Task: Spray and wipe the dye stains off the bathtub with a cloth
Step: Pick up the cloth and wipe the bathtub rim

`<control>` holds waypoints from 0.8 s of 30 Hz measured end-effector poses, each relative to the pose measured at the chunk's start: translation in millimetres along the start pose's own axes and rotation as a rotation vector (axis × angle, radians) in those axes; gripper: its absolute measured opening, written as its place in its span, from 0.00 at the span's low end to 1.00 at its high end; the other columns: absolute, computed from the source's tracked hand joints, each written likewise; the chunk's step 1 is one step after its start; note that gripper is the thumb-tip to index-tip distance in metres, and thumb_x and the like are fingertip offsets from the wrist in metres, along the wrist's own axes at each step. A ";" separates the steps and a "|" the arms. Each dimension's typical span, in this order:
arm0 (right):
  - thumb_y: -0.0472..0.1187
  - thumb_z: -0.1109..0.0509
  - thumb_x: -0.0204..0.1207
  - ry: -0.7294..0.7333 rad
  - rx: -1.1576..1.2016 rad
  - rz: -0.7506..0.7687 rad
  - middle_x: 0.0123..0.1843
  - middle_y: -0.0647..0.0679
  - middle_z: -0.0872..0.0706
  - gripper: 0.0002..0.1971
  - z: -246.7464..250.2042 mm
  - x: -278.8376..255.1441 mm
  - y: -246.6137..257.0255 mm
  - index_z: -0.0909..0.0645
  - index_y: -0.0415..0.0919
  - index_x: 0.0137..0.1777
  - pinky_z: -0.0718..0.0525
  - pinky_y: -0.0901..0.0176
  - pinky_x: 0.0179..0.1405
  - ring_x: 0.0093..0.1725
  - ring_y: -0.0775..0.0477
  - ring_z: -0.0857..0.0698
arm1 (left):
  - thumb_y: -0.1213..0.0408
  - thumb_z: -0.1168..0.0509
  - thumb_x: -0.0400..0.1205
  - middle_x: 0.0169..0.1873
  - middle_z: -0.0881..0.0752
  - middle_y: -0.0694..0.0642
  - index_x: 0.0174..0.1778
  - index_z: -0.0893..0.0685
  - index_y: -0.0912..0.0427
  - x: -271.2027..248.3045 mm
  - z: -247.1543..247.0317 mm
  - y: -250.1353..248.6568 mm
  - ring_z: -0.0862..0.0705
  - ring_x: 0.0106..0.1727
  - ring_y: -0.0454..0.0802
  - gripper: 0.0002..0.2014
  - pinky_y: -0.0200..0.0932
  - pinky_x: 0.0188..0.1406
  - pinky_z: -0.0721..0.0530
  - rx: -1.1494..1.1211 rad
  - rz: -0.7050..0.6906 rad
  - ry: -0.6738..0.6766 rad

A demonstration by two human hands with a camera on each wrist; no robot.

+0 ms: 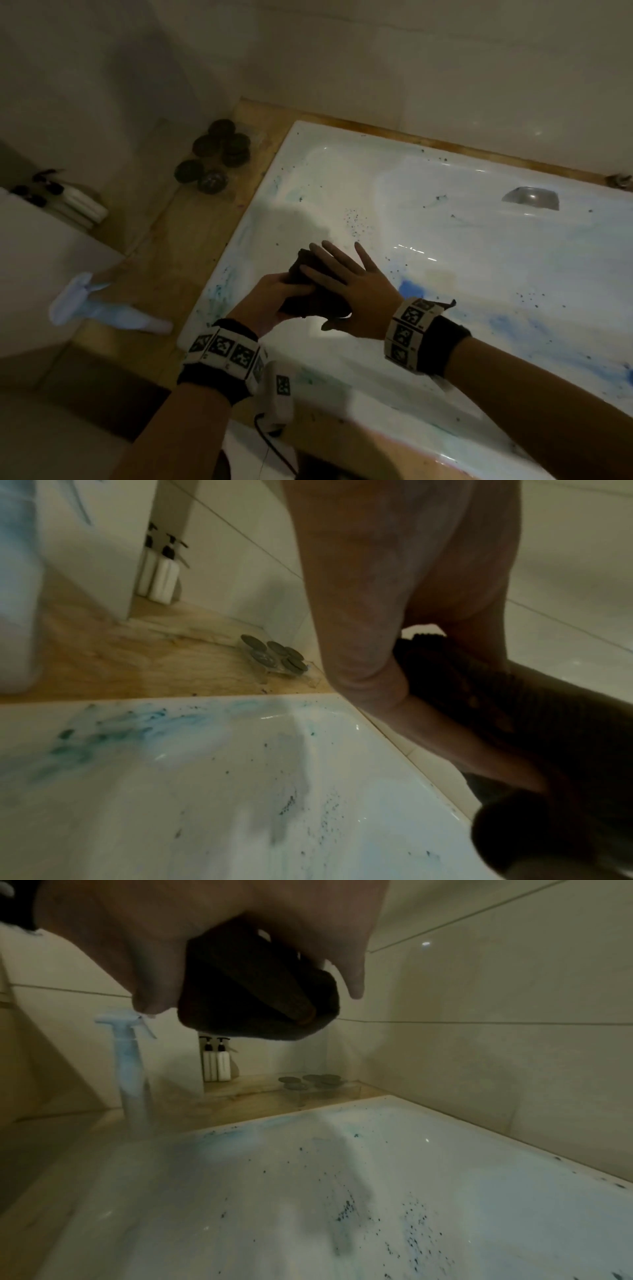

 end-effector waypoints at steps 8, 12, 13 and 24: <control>0.70 0.41 0.71 0.241 0.279 0.128 0.83 0.59 0.63 0.43 -27.3 18.1 5.4 0.57 0.61 0.81 0.55 0.41 0.82 0.83 0.52 0.60 | 0.72 0.33 0.78 0.45 0.11 0.66 0.54 0.15 0.69 -5.1 21.6 27.1 0.12 0.42 0.55 0.10 0.44 0.41 0.12 0.018 0.099 -0.173; 0.70 0.39 0.69 0.288 0.307 0.120 0.82 0.59 0.68 0.46 -46.5 30.8 7.3 0.66 0.64 0.79 0.56 0.38 0.81 0.82 0.51 0.62 | 0.75 0.34 0.77 0.32 0.14 0.61 0.47 0.15 0.71 1.3 22.3 43.2 0.15 0.31 0.50 0.05 0.39 0.31 0.16 -0.036 0.142 -0.192; 0.68 0.36 0.69 0.294 0.292 0.133 0.82 0.58 0.69 0.49 -52.9 35.1 9.0 0.69 0.65 0.77 0.56 0.39 0.80 0.82 0.50 0.63 | 0.75 0.34 0.77 0.30 0.15 0.60 0.45 0.16 0.71 4.5 23.0 45.0 0.16 0.30 0.50 0.04 0.39 0.31 0.17 -0.037 0.145 -0.177; 0.43 0.27 0.65 -0.037 0.455 -0.085 0.81 0.44 0.38 0.45 -88.2 120.8 -17.7 0.52 0.58 0.76 0.14 0.44 0.53 0.75 0.35 0.31 | 0.79 0.44 0.79 0.32 0.22 0.61 0.45 0.22 0.70 83.8 68.1 6.4 0.22 0.29 0.49 0.06 0.42 0.34 0.23 -0.121 0.089 -0.047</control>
Point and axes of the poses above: each hand's wrist, its own x-axis towards the middle knuckle, its own z-axis out of the back of the hand, y = z × x, the point moved 7 cm from there along x, towards the middle knuckle
